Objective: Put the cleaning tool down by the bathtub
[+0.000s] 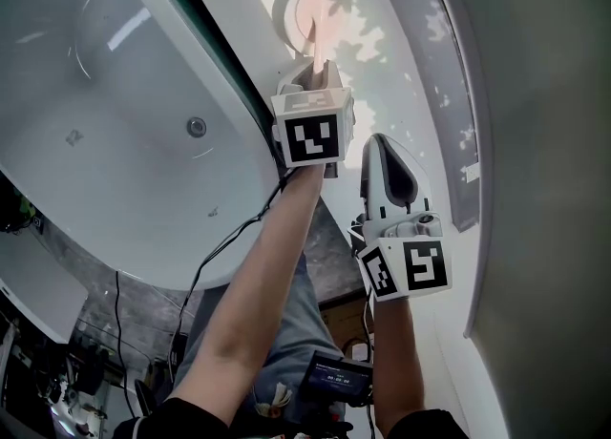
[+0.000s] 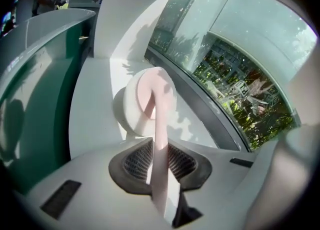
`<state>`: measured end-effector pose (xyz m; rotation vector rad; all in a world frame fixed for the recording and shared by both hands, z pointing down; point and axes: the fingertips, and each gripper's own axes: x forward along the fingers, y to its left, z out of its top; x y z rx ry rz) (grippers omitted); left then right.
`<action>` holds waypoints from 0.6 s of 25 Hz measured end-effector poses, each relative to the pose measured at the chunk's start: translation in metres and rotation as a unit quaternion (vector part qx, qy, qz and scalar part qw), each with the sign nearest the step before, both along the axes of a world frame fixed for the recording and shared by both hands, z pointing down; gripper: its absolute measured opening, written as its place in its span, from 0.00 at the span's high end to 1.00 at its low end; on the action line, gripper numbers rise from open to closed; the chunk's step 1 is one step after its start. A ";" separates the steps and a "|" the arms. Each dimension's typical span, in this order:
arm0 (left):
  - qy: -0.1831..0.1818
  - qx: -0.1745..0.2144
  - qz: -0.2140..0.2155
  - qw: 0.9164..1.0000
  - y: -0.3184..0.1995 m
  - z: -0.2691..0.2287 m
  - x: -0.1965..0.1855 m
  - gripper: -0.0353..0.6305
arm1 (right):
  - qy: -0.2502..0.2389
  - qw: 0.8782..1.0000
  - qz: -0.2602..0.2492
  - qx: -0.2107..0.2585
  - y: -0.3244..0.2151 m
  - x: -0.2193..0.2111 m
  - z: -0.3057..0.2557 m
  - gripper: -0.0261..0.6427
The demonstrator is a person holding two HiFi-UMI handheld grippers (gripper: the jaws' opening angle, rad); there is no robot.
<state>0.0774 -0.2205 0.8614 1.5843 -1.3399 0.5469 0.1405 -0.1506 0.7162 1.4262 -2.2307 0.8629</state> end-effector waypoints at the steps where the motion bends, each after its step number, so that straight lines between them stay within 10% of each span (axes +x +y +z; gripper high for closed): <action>1: -0.001 0.001 -0.001 1.000 0.000 0.000 0.000 0.82 | 0.001 1.000 0.000 0.000 0.000 0.000 0.000 0.92; 4: -0.008 0.008 -0.006 1.000 0.000 -0.003 -0.003 0.69 | 0.008 1.000 0.003 0.001 -0.001 0.002 0.001 0.92; 15: -0.025 0.062 -0.005 0.998 0.008 -0.032 -0.004 0.67 | 0.014 1.000 0.013 0.004 0.001 0.003 -0.006 0.92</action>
